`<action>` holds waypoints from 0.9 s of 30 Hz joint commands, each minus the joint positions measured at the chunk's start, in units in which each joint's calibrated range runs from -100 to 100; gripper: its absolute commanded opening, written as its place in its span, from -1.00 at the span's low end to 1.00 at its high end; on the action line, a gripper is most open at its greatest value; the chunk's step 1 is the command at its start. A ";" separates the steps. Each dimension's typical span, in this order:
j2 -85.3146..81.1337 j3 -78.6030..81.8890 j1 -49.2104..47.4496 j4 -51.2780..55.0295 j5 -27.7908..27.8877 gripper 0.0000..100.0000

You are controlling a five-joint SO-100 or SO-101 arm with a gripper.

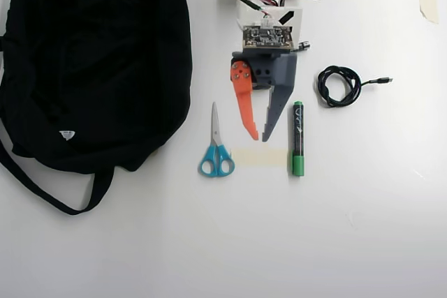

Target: Put the green marker into the black bag

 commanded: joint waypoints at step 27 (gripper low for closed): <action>-4.02 -10.69 -3.14 39.35 -0.84 -0.95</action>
